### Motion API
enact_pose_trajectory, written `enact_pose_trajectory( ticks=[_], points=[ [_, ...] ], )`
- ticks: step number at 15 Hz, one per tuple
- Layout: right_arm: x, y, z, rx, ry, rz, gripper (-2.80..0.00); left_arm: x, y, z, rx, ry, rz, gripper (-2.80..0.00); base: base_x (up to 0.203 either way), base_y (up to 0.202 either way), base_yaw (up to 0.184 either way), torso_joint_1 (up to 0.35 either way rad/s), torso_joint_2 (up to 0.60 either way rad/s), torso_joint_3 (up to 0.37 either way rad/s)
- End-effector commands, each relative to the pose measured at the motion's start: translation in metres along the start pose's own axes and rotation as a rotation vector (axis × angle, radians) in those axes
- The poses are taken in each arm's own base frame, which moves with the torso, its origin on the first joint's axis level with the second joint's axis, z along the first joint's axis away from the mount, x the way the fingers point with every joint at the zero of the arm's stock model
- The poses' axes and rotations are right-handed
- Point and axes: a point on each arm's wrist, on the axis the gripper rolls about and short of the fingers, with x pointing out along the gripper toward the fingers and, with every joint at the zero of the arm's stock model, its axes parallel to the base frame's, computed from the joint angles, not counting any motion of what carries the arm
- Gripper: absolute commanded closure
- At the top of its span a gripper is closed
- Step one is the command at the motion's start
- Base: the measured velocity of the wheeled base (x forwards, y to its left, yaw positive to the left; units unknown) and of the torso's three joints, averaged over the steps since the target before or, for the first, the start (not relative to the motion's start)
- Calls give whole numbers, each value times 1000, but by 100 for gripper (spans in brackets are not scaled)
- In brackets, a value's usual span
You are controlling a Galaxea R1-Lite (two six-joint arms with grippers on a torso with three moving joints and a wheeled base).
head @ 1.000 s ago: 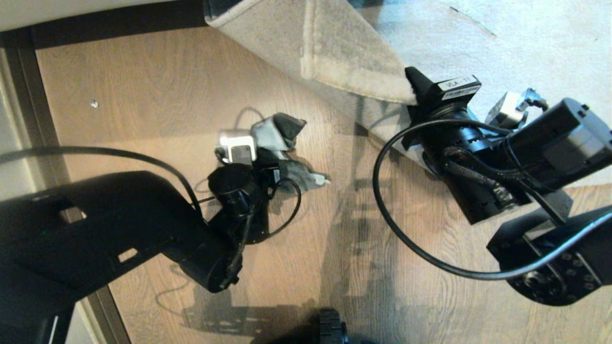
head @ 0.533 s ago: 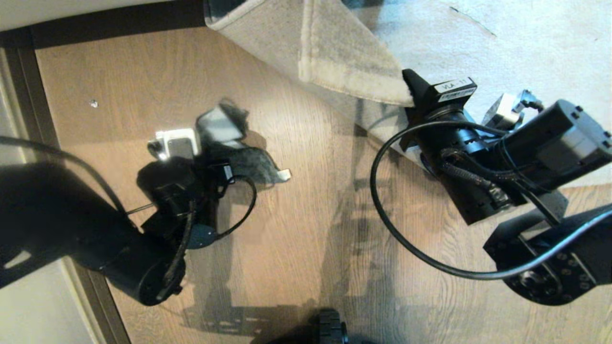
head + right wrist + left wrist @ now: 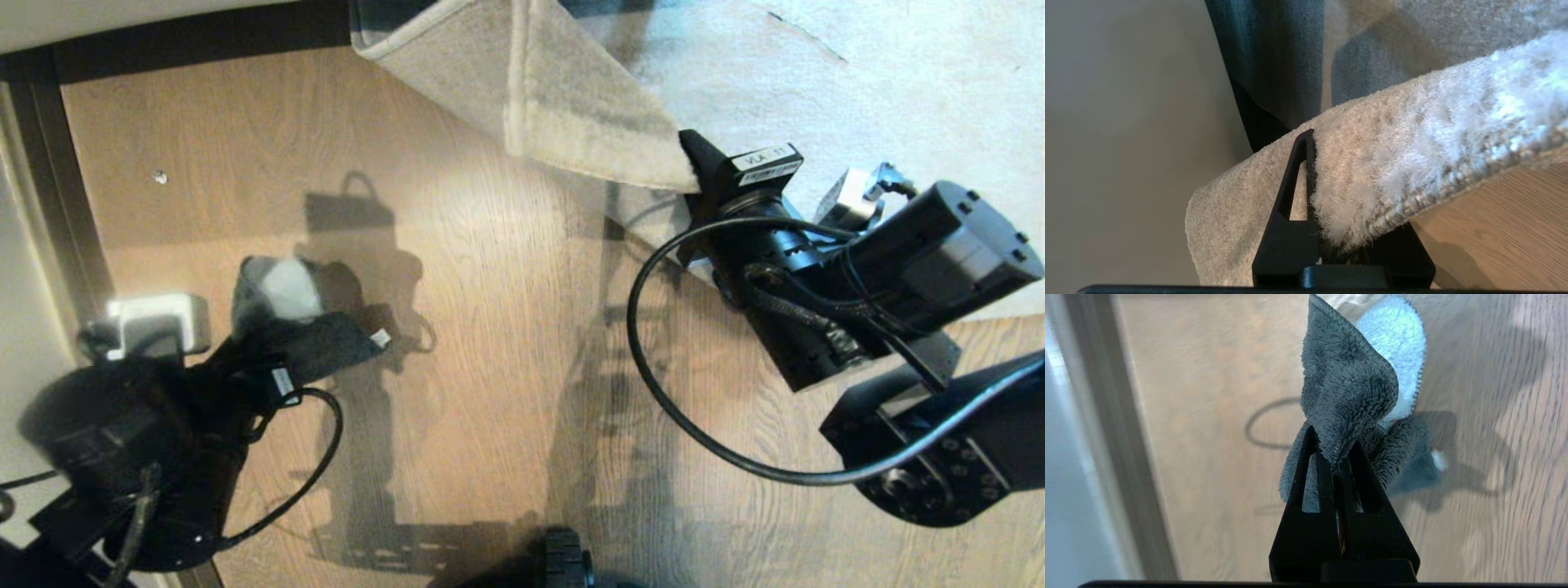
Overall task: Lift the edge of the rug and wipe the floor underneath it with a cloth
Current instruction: Wipe the floor under the carpet with a rag, then lay down the carpet
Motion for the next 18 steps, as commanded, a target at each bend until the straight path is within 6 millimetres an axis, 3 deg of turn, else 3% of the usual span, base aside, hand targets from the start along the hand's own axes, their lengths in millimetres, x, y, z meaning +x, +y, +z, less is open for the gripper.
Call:
enact_pose_trajectory(
  ticks=[1, 3, 9, 14, 18],
  points=[
    [-1, 1, 0, 18, -13, 29, 0, -25, 20, 8, -32, -40, -21, 0, 0, 0, 0, 0, 0, 0],
    [-1, 0, 0, 17, -11, 28, 0, -41, 30, 4, -21, -26, -72, 0, 0, 0, 0, 0, 0, 0],
    [1, 3, 0, 15, -16, 36, 0, -64, 47, 22, -30, -77, -132, 0, 0, 0, 0, 0, 0, 0],
    [-2, 0, 0, 11, -10, 23, 0, -91, 70, 9, 63, 82, -183, 0, 0, 0, 0, 0, 0, 0],
    [-2, 1, 0, 7, -13, 23, 0, -95, 68, -1, 42, 177, -253, 0, 0, 0, 0, 0, 0, 0]
  ],
)
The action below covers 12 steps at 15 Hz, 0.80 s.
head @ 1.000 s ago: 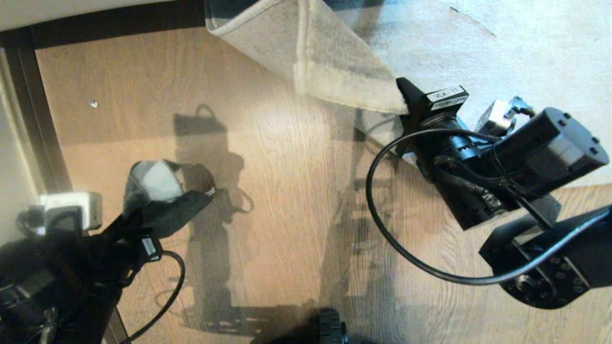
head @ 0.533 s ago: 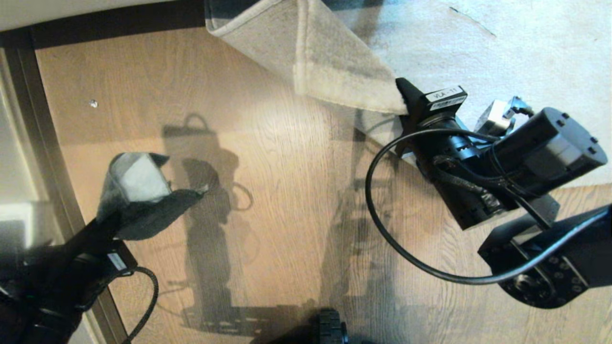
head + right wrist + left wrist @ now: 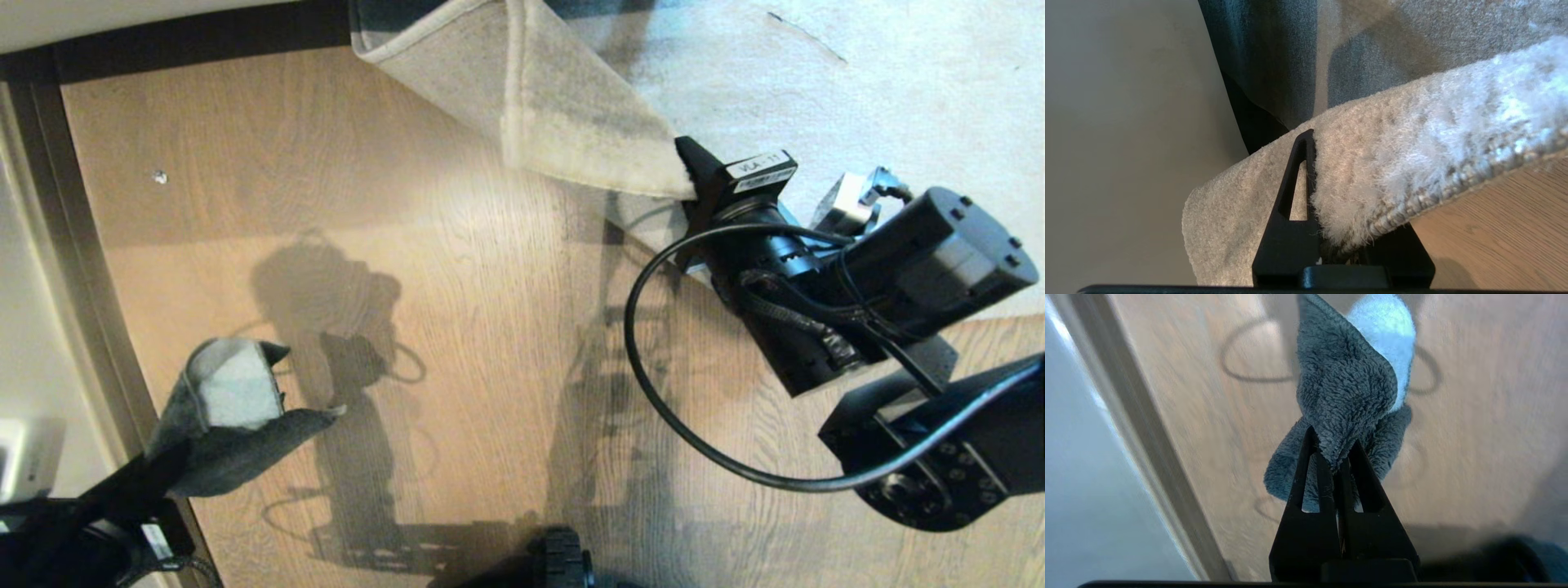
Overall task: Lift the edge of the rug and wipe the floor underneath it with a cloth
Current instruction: Lay down the carpet
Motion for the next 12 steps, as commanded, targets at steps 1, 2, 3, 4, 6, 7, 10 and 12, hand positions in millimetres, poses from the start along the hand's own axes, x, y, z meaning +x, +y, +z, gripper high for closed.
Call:
enact_pose_trajectory(
  ticks=[1, 2, 3, 4, 6, 7, 10, 12],
  points=[
    [0, 5, 2, 22, -18, 40, 0, -6, -1, -6, 1, 43, -58, 0, 0, 0, 0, 0, 0, 0],
    [0, 6, 3, 22, -21, 41, 0, -9, -1, -11, 19, 85, -92, 0, 0, 0, 0, 0, 0, 0],
    [0, 6, 3, 22, -22, 42, 0, -14, 0, -15, 31, 120, -130, 0, 0, 0, 0, 0, 0, 0],
    [0, 6, 3, 21, -23, 43, 0, -19, 2, -21, 52, 168, -164, 0, 0, 0, 0, 0, 0, 0],
    [0, 7, 3, 22, -23, 45, 0, -29, 7, -31, 79, 237, -224, 0, 0, 0, 0, 0, 0, 0],
    [-1, 8, 4, 22, -24, 46, 0, -34, 10, -35, 87, 267, -258, 0, 0, 0, 0, 0, 0, 0],
    [-2, 7, 4, 19, -22, 42, 0, -46, 16, -47, 105, 344, -355, 0, 0, 0, 0, 0, 0, 0],
    [-2, 7, 4, 6, -22, 40, 0, -56, 21, -54, 100, 378, -441, 0, 0, 0, 0, 0, 0, 0]
  ],
)
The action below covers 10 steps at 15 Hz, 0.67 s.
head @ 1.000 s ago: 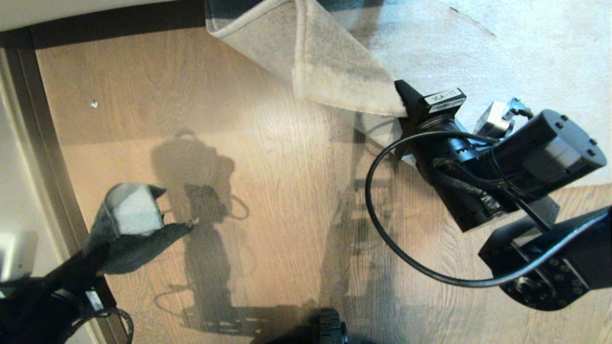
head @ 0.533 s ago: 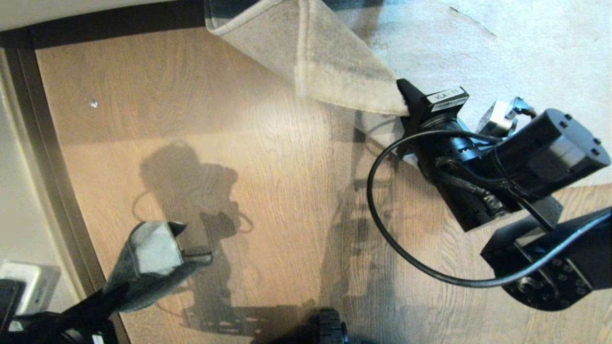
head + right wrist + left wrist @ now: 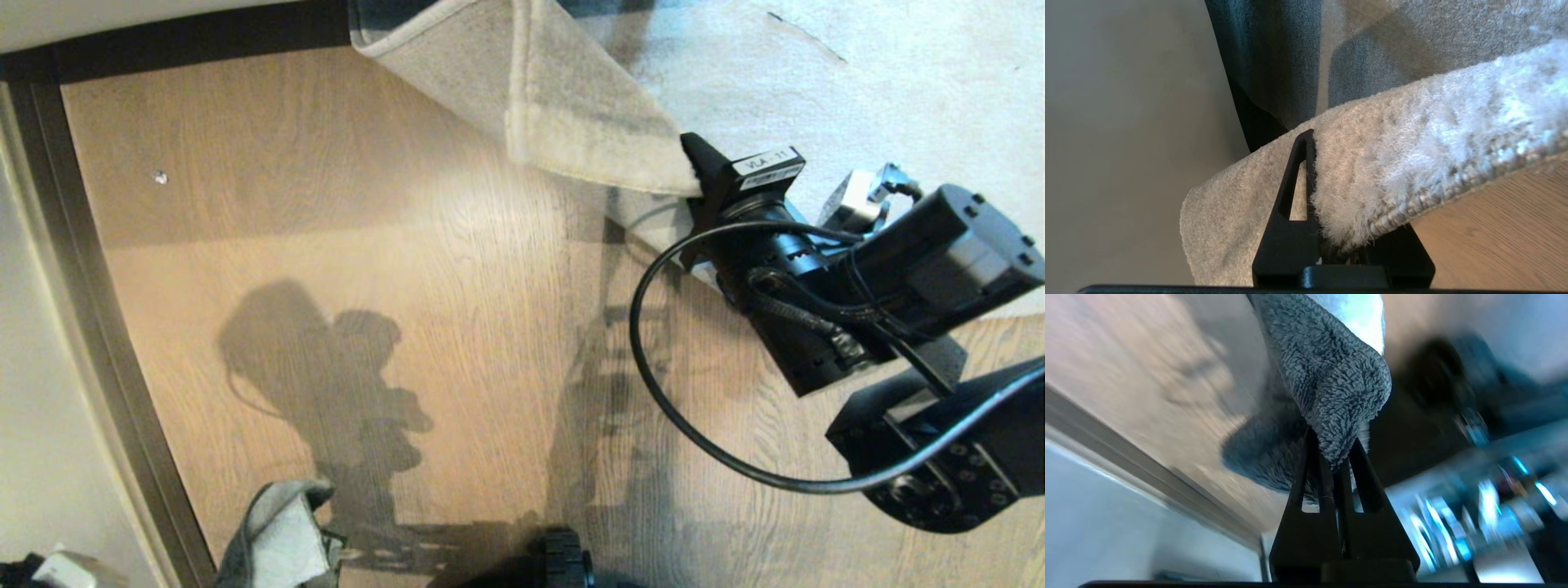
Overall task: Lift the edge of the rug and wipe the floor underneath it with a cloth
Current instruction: Lay down the carpet
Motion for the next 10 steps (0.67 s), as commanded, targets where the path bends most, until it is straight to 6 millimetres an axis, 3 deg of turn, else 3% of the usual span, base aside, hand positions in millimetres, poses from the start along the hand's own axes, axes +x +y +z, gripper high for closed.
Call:
enact_pose_trajectory(
  ticks=[1, 10],
  points=[
    [0, 4, 2, 18, -19, 39, 0, -11, 1, -10, -5, -29, -95, 0, 0, 0, 0, 0, 0, 0],
    [0, 2, 0, 18, -13, 33, 0, -30, 4, -26, 2, -193, -171, 0, 0, 0, 0, 0, 0, 0]
  ],
)
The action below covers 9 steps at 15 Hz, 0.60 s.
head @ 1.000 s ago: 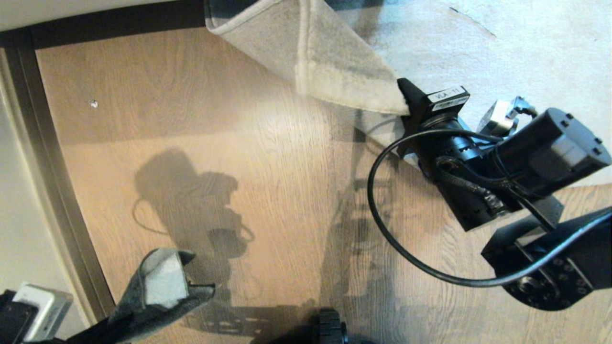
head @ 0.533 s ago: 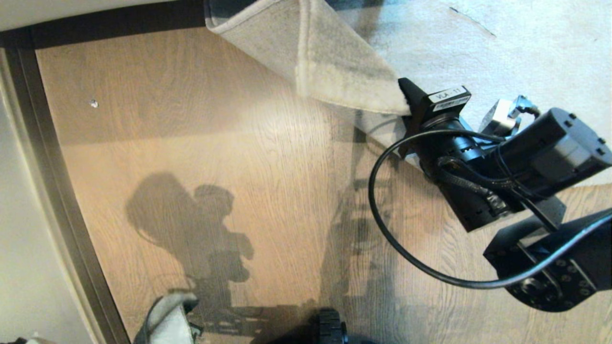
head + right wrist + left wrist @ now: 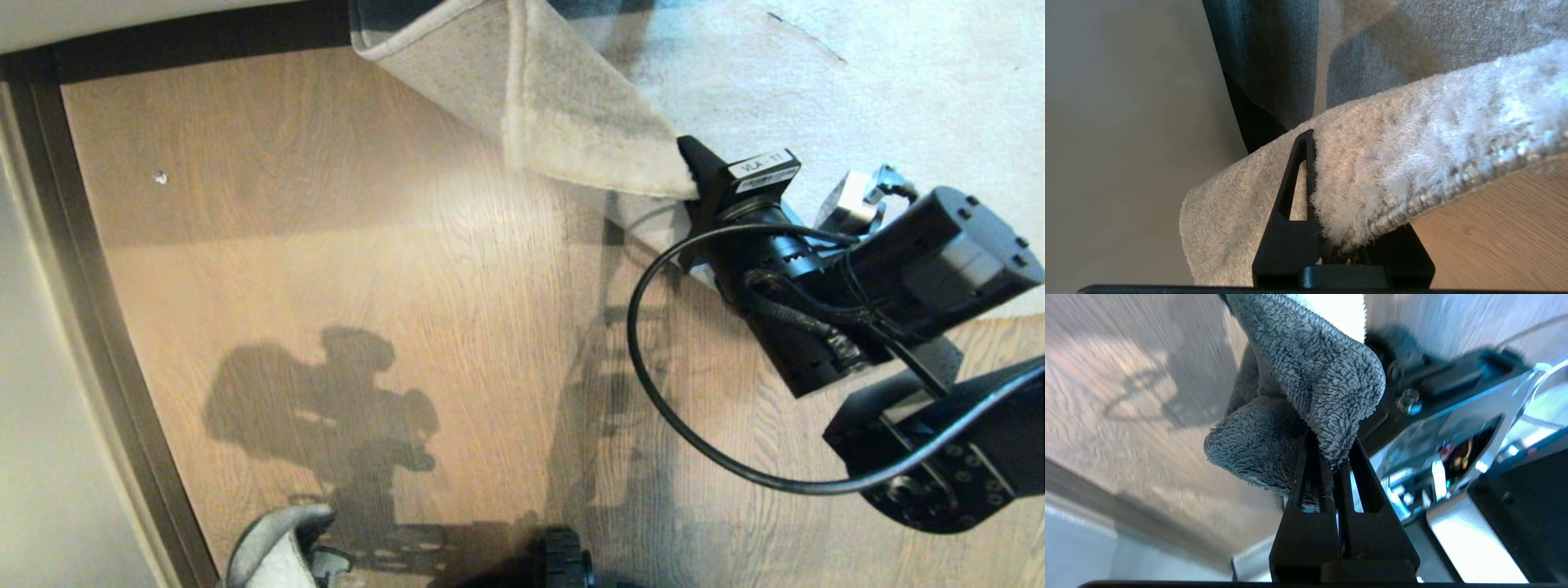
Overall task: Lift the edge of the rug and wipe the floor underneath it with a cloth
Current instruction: Lay down the carpet
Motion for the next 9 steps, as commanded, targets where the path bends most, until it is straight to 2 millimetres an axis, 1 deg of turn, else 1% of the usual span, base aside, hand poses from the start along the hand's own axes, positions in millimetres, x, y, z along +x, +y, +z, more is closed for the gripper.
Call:
enact_pose_trajectory(
  ticks=[1, 6, 9],
  points=[
    [0, 3, 2, 22, -17, 35, 0, -7, 0, -2, -4, -97, -8, 0, 0, 0, 0, 0, 0, 0],
    [-1, 5, 2, 23, -17, 40, 0, -8, 0, -3, 3, -105, -27, 0, 0, 0, 0, 0, 0, 0],
    [0, 4, 1, 23, -15, 38, 0, -13, 1, -5, 0, -174, -34, 0, 0, 0, 0, 0, 0, 0]
  ],
)
